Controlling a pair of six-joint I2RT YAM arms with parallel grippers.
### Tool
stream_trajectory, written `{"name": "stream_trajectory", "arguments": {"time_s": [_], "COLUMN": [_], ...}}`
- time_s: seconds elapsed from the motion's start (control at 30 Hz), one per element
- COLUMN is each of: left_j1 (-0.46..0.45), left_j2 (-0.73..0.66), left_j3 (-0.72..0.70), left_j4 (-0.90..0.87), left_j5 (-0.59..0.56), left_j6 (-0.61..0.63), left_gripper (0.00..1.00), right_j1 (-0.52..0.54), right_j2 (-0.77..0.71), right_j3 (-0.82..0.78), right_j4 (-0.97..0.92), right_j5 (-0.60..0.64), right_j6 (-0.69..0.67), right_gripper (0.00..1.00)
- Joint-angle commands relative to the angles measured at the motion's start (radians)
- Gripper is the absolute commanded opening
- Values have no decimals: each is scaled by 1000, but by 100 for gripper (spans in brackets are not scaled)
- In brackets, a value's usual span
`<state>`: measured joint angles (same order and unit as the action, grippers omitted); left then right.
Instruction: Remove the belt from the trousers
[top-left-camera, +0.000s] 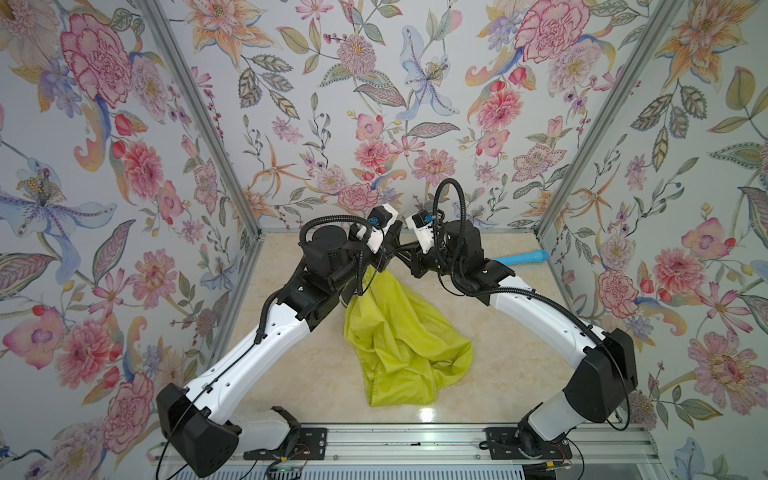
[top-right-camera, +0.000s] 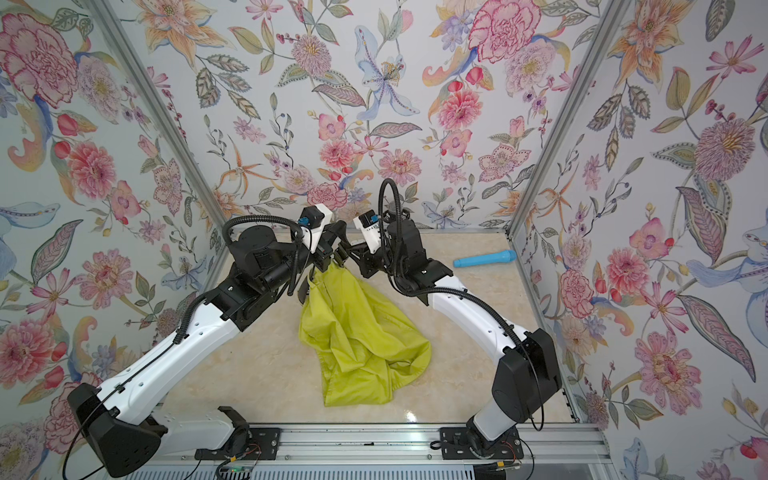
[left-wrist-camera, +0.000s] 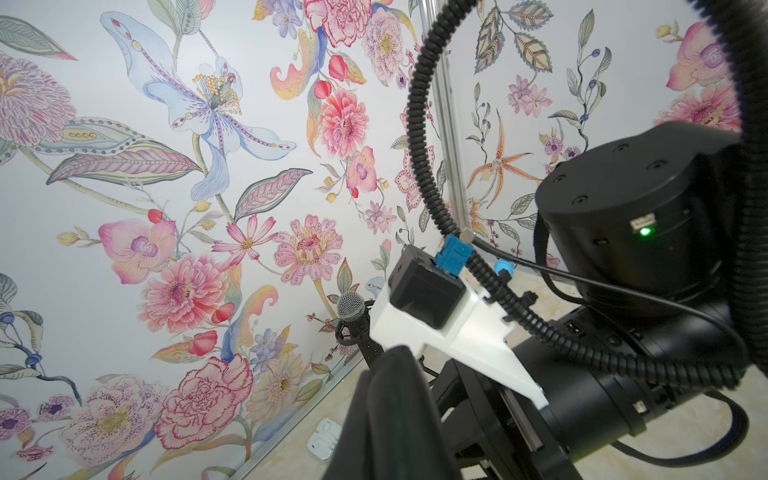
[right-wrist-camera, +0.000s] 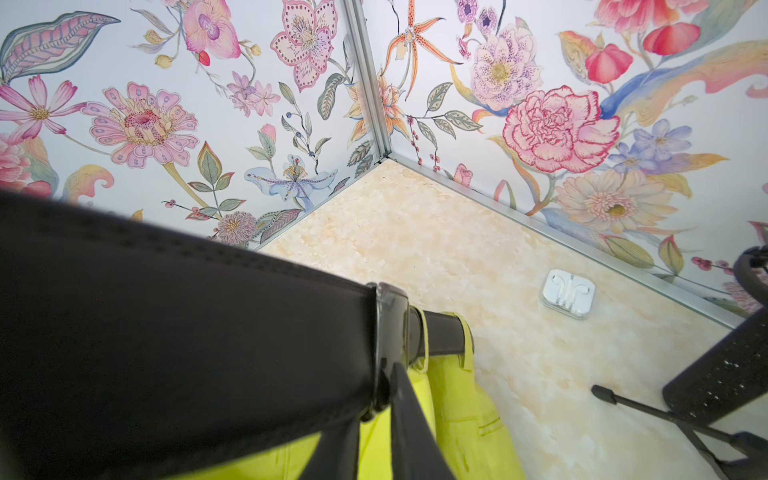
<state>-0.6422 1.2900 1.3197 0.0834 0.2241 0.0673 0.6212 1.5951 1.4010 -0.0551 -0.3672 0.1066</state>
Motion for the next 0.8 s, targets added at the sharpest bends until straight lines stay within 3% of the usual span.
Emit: {"name": "stream_trajectory", "arguments": {"time_s": [0.0,0.4,0.63,0.77], "left_j1": [-22,-10,-8,-5], "left_j2": [-127,-101,-101,-104], "left_j3": [92,100,102,104], "left_j4": [373,379,382,389], "left_j5": [148,162,166,175], "left_j6": [-46,-69,-76,-85], "left_gripper": [0,0,0,0], "right_j1": [-35,-41,-46,-49], "right_j2": [94,116,121,128], "right_j3": [-65,-67,-68,-69], "right_j4": [-194,-193,-191,-189], "right_j5": [97,40,22,17], "right_j6": [27,20,19,24], "right_gripper": [14,16,8,17]}}
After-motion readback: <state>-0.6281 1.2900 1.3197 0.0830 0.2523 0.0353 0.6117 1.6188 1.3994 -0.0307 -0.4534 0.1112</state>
